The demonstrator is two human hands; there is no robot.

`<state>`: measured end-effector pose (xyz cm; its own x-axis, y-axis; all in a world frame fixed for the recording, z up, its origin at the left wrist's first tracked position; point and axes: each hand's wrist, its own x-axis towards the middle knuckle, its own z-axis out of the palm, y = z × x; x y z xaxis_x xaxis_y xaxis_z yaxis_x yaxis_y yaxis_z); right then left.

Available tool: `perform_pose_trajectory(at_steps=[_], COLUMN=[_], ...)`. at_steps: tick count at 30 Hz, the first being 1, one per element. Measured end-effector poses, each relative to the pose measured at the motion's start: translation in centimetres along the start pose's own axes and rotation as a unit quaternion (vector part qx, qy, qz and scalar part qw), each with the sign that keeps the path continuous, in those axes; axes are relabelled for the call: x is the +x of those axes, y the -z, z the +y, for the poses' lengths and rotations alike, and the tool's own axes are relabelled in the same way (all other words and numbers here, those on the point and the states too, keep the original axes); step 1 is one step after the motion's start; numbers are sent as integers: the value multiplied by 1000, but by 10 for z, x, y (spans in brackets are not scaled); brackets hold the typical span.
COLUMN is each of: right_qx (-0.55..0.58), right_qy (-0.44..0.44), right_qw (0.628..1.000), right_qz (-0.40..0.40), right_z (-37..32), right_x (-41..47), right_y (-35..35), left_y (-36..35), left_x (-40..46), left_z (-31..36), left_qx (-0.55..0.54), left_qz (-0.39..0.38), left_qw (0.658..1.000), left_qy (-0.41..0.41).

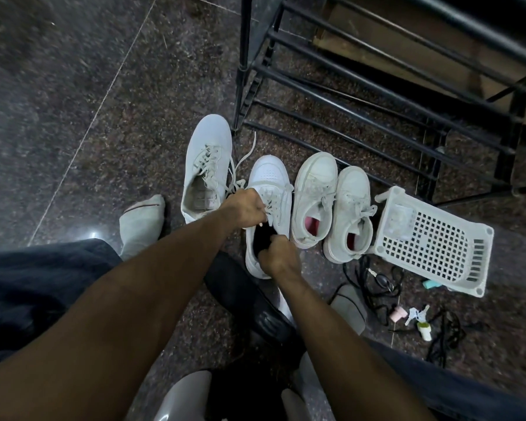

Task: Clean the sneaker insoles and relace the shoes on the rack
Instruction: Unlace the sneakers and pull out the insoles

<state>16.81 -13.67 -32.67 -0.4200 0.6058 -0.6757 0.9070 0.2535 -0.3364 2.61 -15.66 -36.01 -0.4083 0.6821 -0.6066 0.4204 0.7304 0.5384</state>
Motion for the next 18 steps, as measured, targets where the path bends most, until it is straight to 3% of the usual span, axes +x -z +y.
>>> perform_pose_trajectory(at_steps=[6, 10, 18], right_qx=[17, 47, 132], right_qy=[-53, -119, -144], right_qw=[997, 990, 981], right_qz=[-58, -57, -11], right_z=[-17, -17, -16], right_x=[19, 34, 42], right_y=[-17, -25, -29], left_y=[4, 4, 2], left_x=[5, 4, 1], left_z=[2, 2, 2], left_qx=[-38, -65, -75], left_qz=[-10, -12, -7], left_qw=[998, 997, 995], left_qy=[40, 50, 58])
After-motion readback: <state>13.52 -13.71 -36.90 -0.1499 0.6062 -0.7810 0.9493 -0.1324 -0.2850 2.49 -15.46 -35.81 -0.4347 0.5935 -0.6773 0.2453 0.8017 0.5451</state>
